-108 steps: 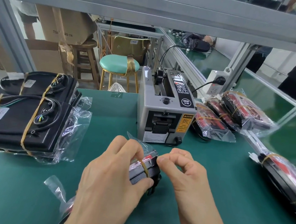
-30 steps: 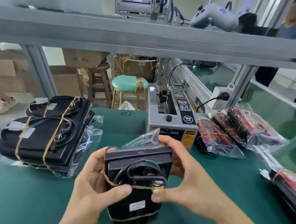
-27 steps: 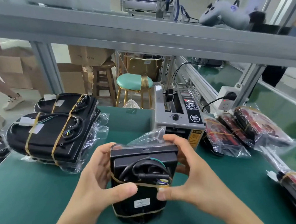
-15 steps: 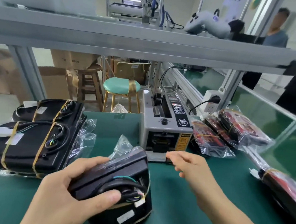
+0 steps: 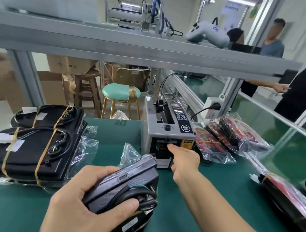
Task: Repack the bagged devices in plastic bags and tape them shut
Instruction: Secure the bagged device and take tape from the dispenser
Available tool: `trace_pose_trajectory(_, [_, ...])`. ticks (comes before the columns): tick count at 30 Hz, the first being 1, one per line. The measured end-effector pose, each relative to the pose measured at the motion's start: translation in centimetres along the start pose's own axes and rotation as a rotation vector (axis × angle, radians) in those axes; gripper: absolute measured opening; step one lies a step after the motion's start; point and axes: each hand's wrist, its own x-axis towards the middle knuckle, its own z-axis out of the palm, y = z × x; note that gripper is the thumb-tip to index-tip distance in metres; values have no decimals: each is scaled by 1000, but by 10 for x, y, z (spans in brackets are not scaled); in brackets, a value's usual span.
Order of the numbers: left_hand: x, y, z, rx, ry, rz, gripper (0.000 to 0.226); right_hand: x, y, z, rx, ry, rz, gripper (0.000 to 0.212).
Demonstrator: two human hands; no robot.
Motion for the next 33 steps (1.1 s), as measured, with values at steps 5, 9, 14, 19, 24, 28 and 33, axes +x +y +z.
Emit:
trace_pose_trajectory(5, [-5,-27,5,70,40,-12,57,0,-3,0,120,-79,160,19])
trace_pose_trajectory(9, [-7,-33,8,109,83,-45,54,-17,-14,-30,160,-385,195,22])
trace_pose_trajectory(14, [-3,-12,35,120,293,-103,45,-68,-40,-56,-150,-707,-168,29])
trace_pose_trajectory(19, [-3,3,46,182,330,-137,51,-85,-33,-49,-204,-915,-247,13])
trace_pose_trajectory(24, [-5,8,49,239,280,-124,50,-90,-31,-44,-174,-909,-267,14])
trace_pose_trajectory(28, [-6,6,53,244,269,-123,53,-92,-28,-40,-150,-832,-294,16])
trace_pose_trajectory(33, [-5,6,56,230,299,-135,53,-92,-23,-41,-138,-817,-286,19])
